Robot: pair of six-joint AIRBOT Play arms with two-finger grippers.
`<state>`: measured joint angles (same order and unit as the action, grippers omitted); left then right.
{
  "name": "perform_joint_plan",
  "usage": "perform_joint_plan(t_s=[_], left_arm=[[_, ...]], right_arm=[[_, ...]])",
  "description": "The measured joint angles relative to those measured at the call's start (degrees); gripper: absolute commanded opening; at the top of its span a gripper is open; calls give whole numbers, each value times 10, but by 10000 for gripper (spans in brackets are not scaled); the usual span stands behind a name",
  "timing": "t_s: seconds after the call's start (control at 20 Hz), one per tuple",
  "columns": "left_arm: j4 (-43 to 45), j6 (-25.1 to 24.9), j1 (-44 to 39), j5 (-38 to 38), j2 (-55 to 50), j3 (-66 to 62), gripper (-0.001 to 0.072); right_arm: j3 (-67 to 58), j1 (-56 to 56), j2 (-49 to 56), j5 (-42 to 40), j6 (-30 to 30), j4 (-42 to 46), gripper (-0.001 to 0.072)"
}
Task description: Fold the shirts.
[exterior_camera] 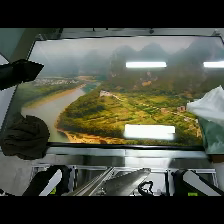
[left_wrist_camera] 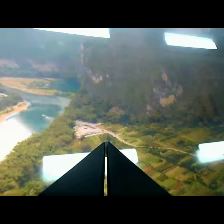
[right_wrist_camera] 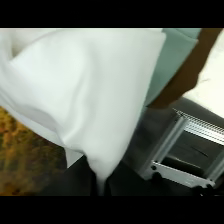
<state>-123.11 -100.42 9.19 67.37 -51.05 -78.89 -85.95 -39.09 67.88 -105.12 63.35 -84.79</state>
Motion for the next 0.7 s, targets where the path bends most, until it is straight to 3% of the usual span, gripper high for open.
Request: perform_joint_plan(t_s=[0.05,0.1,0.2,0.45,0.5,0.55,0.6,0.65,0.7], left_arm=[[0,-2,0,0,0,0,16],[0,-2,0,1,0,0,16],[0,-2,0,2,0,0,16],[0,-2,0,2,0,0,16],[0,-2,0,2,0,0,16],[0,-2,0,2,0,0,16],[0,-2,0,2,0,0,17],[0,-3,0,1,0,0,16],[0,-4,0,1,0,0,16]], right_arm=[[28,-2,-4,0,-4,18,29],[51,-5,-7,2,-6,32,115],[87,-14,-9,5,-8,52,719],[113,-32,-5,22,-5,68,702],[109,-32,-2,32,-1,61,644],[100,-31,1,44,6,42,406],[90,-27,3,60,12,19,256],[79,-20,6,82,22,-14,193],[68,-9,7,107,36,-53,25]])
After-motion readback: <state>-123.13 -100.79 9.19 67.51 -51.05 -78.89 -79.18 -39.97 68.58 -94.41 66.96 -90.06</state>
